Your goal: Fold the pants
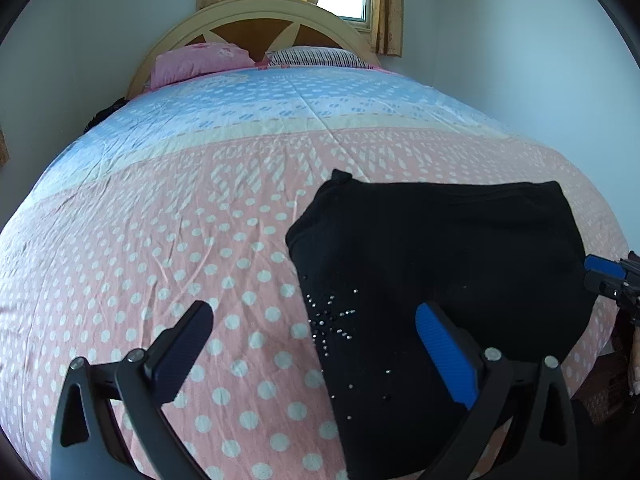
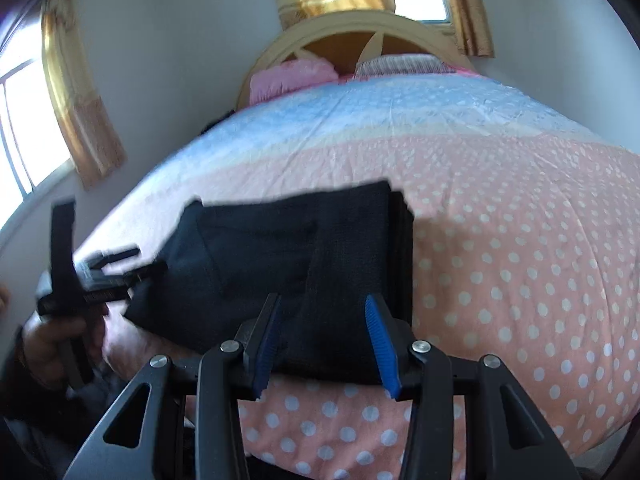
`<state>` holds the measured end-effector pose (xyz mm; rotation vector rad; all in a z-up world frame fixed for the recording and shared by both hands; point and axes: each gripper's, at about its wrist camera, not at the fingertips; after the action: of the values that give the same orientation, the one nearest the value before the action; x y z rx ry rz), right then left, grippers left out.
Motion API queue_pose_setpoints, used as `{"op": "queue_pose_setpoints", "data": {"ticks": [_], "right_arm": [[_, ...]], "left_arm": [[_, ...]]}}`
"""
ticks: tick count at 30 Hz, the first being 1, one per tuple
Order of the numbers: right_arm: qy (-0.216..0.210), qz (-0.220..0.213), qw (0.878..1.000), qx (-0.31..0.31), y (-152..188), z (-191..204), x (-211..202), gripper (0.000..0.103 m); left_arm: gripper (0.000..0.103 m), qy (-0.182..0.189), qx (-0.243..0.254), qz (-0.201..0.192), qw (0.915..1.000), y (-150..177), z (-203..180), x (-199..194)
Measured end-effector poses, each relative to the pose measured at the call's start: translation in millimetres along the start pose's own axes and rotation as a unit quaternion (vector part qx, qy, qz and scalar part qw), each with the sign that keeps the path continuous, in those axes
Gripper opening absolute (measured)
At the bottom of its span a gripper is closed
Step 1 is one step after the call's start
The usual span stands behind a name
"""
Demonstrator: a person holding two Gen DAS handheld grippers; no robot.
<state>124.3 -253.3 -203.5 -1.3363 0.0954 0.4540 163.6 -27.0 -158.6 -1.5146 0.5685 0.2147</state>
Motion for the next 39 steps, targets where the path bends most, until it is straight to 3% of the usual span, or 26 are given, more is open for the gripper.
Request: {"op": "queue_pose_setpoints", "data": {"ticks": [2, 9, 15, 21, 24, 26, 36, 39], "right_arm": [[0.025, -0.008, 1.000, -0.001, -6, -2, 2, 0.048], [0.067, 0.056, 0.996, 0.025, -2, -20, 47, 0.049], [0.017, 0.080, 0.987, 0.137, 8, -54, 55, 0.050], [-0.003, 0.073, 0.987, 0.140, 13, -49, 56, 0.048], [-0.013, 0.070, 0.987, 0.143, 13, -46, 56, 0.040], [-0.018, 0.067, 0.987, 0.142, 13, -44, 57, 0.035], [0.004, 0.042, 0.994, 0.100, 13, -30, 53, 0.032], [0.007, 0.025, 0.998, 0.066, 10, -14, 45, 0.030]], "left_arm": [[0.103, 0.003, -0.005, 0.000, 1.0000, -1, 1, 1], [0.103, 0.014, -0.005, 0.003, 0.9999, -5, -8, 12], [0.103, 0.029, -0.017, 0.016, 0.9993, -6, -9, 22], [0.103, 0.053, -0.037, 0.030, 0.9974, -5, -9, 30], [0.103, 0.064, -0.040, 0.035, 0.9965, -4, -10, 32], [0.098, 0.073, -0.042, 0.036, 0.9958, -4, -10, 32], [0.071, 0.099, -0.034, 0.021, 0.9942, -3, -16, 23], [0.056, 0.105, -0.034, 0.015, 0.9938, -3, -17, 19]]}}
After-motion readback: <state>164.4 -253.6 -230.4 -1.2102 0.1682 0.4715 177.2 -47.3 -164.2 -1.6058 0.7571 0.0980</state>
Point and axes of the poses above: each gripper's, at about its wrist camera, not at the fingertips, and x roughly the way its jaws point, z to its left, y to its underside, and after that the axes turned 15 degrees about -z, right-handed
